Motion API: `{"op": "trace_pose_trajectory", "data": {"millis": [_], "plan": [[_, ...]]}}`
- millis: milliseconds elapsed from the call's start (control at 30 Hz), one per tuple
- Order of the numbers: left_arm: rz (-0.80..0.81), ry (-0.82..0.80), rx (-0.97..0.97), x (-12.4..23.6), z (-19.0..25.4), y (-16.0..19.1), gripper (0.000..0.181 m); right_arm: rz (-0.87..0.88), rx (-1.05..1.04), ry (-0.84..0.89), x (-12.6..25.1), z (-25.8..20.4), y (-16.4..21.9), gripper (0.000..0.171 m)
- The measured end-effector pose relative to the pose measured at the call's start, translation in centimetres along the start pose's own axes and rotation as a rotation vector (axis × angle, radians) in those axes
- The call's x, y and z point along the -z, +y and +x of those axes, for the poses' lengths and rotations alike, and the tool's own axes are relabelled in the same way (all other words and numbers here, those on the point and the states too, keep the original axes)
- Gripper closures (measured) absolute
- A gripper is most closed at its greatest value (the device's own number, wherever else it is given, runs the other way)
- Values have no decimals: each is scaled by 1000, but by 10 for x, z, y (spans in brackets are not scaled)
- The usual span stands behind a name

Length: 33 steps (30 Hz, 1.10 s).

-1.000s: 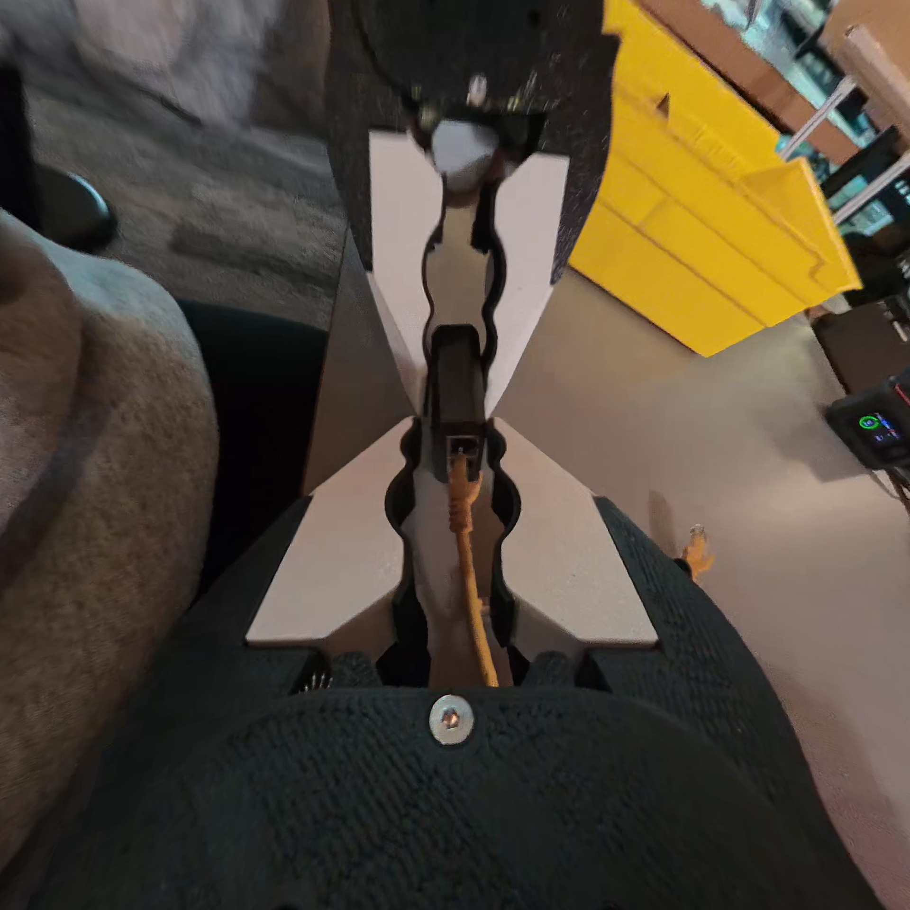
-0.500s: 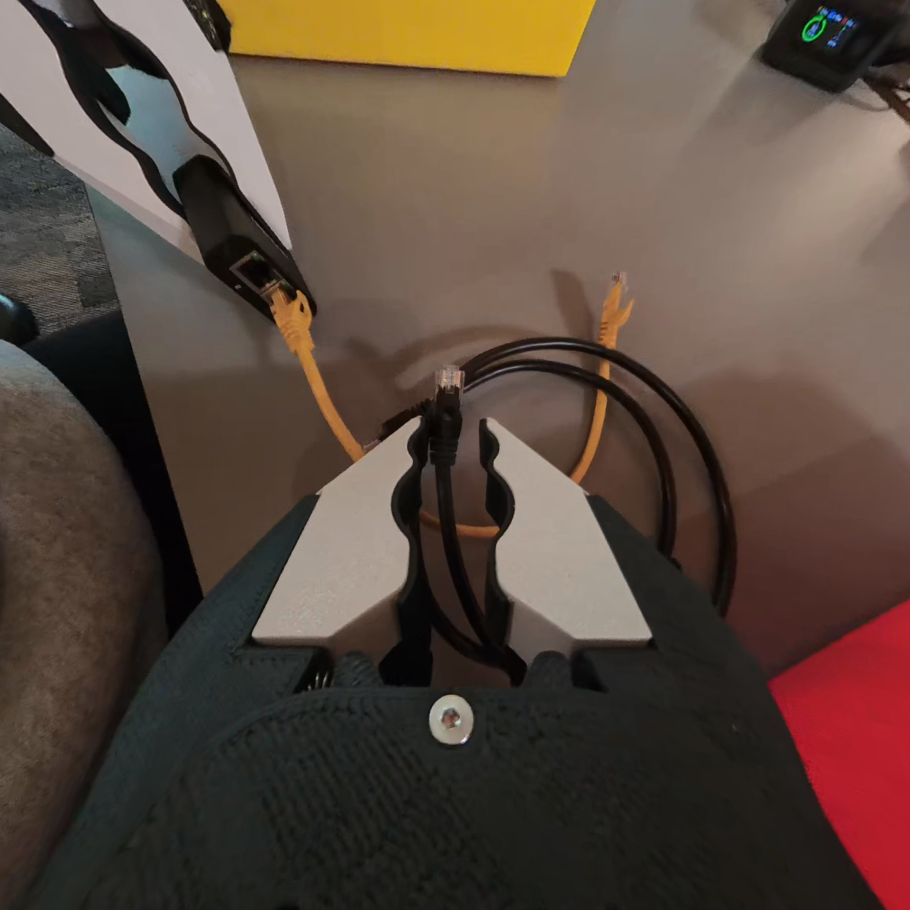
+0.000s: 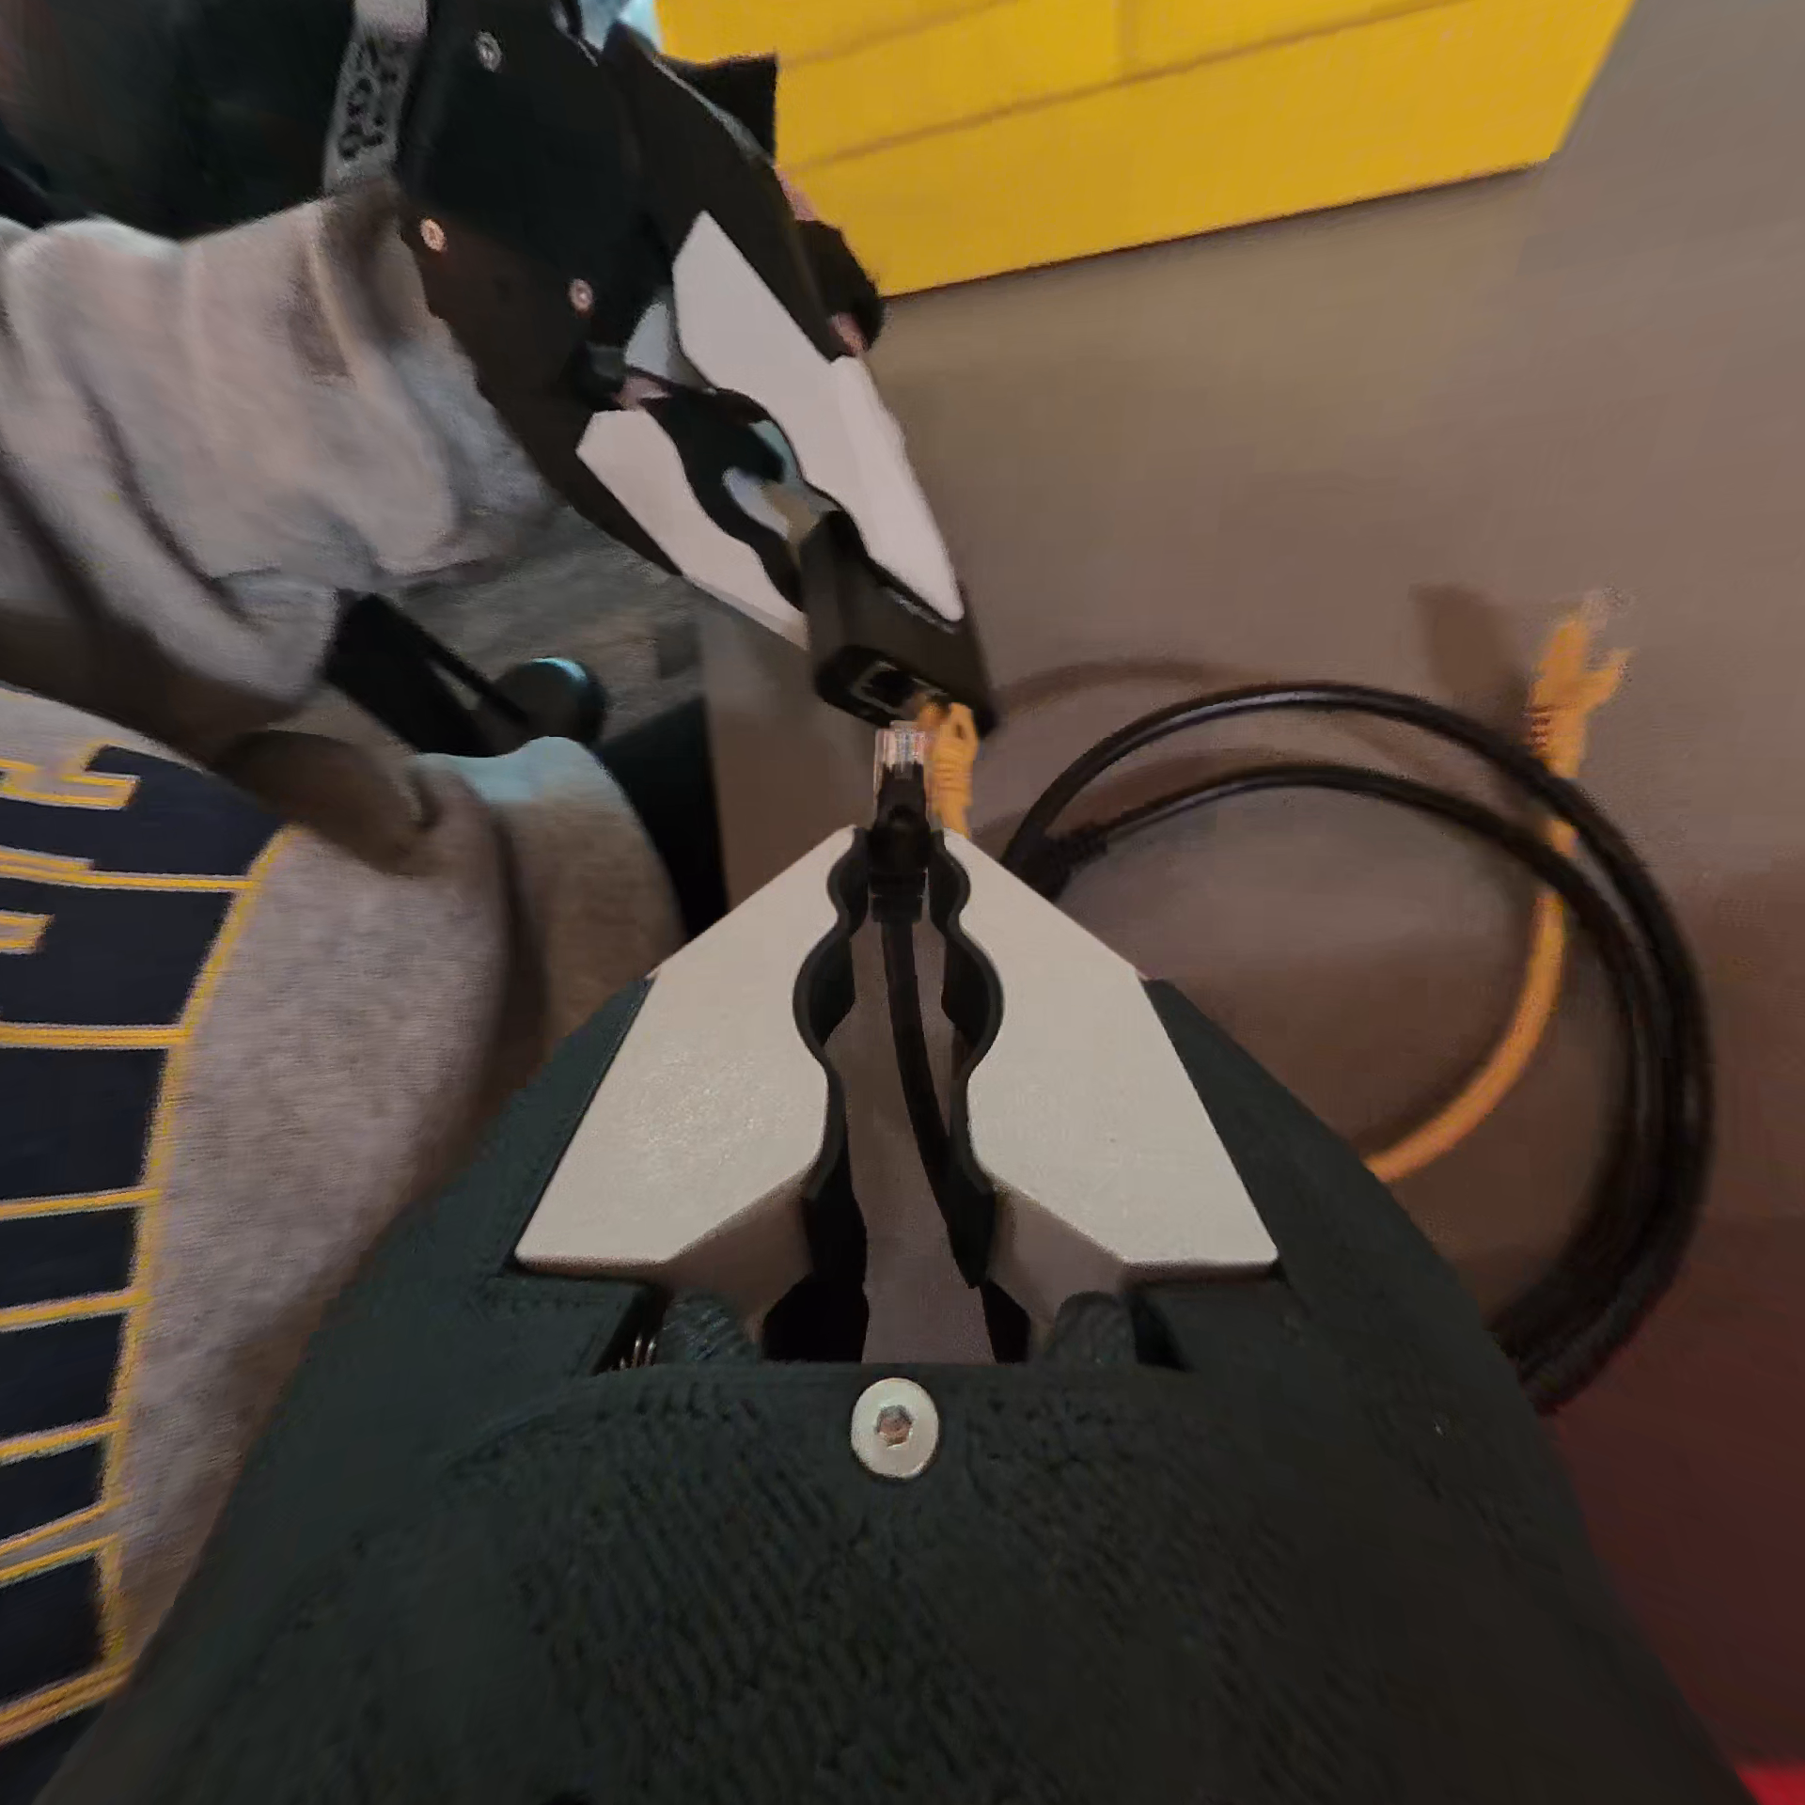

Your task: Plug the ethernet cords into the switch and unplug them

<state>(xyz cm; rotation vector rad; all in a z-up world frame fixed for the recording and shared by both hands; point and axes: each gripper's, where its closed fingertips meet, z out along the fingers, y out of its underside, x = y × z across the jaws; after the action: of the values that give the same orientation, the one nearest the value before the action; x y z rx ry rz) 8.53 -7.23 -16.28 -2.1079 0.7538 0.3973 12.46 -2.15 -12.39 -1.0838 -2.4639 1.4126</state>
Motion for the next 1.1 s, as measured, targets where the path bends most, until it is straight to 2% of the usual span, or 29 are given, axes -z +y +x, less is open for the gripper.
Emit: {"op": "trace_pose_trajectory", "data": {"millis": [167,400,867,1100], "plan": [[-63,-104,-189,-7,-2,-2,160,-78,-56,-56,-16,-9,14,162],[-73,-226,-396,-4,-6,-17,160,-63,-78,-107,-18,-14,13,162],[7,-205,-379,-2,-1,-28,160,-45,-107,-161,-14,-17,12,162],[59,-144,-320,-4,6,-31,160,-78,-116,-176,-16,-18,17,162]]}}
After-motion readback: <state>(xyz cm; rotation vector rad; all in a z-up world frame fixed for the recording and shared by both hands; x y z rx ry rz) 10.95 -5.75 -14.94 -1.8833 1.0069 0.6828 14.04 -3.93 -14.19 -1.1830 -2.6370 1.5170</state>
